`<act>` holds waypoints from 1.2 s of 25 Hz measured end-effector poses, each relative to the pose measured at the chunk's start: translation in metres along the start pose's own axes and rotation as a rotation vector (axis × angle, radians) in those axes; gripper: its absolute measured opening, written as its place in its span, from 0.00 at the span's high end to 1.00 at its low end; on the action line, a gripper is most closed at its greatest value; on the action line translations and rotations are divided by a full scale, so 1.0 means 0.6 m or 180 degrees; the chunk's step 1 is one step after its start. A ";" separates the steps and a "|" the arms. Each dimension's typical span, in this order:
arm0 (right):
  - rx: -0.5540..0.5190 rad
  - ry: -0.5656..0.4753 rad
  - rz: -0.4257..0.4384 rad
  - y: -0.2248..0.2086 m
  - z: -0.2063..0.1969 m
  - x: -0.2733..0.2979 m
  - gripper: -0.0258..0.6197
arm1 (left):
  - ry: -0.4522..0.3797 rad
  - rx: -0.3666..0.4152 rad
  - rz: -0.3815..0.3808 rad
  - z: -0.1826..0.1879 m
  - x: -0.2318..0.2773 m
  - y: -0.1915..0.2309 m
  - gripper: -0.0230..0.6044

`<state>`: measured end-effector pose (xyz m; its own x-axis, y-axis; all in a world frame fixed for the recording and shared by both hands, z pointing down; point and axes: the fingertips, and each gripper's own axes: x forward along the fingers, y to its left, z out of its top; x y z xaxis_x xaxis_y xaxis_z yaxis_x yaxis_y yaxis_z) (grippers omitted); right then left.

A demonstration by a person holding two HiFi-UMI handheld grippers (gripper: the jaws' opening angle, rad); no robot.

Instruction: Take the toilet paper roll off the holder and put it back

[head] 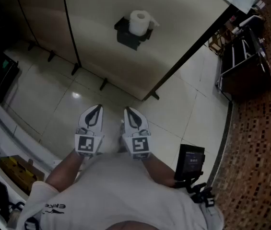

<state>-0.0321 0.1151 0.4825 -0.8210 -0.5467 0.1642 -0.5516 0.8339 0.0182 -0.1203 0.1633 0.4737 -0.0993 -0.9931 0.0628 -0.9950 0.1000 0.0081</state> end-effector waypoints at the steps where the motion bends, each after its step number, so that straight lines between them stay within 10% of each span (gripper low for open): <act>1: -0.0007 0.0003 0.0021 -0.017 0.005 0.016 0.94 | -0.0005 0.0006 0.0018 0.003 0.024 0.003 0.96; 16: -0.0231 -0.0075 0.0284 -0.252 0.078 0.228 0.94 | 0.0001 0.0163 0.0265 0.052 0.342 0.033 0.96; 30: -0.0536 -0.0108 0.0121 -0.291 0.132 0.346 0.94 | -0.0076 0.0139 0.0036 0.070 0.474 0.102 0.96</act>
<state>-0.1179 -0.1497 0.4350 -0.8469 -0.5144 0.1346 -0.4900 0.8533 0.1781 -0.2100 -0.1157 0.4504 -0.1102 -0.9932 0.0387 -0.9934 0.1088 -0.0361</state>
